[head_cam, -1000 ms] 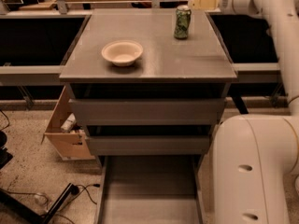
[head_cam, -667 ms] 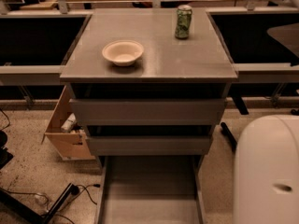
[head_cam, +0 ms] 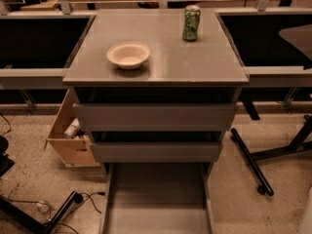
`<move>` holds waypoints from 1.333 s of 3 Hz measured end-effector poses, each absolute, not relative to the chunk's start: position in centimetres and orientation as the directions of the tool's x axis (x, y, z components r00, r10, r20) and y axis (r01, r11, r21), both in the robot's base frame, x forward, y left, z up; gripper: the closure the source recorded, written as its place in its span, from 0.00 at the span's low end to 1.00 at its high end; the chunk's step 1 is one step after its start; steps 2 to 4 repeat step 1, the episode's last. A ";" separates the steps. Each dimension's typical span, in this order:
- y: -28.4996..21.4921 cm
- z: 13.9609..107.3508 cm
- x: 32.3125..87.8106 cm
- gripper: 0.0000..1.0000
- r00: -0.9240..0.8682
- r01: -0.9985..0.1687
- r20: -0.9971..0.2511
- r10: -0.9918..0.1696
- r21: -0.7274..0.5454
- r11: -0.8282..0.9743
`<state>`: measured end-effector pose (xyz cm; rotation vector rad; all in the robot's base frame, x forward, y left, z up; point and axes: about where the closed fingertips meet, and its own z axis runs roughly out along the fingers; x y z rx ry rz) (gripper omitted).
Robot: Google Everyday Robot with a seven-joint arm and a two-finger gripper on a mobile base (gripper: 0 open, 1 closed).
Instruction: Pick green can from bottom drawer and place on counter
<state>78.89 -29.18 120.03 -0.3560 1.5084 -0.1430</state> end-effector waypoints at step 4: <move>-28.3 128.2 73.9 0.00 0.198 0.002 -0.917 -0.346 -0.353 0.936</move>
Offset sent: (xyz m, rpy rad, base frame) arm 0.0000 0.0000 0.0000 0.0000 0.0000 0.0000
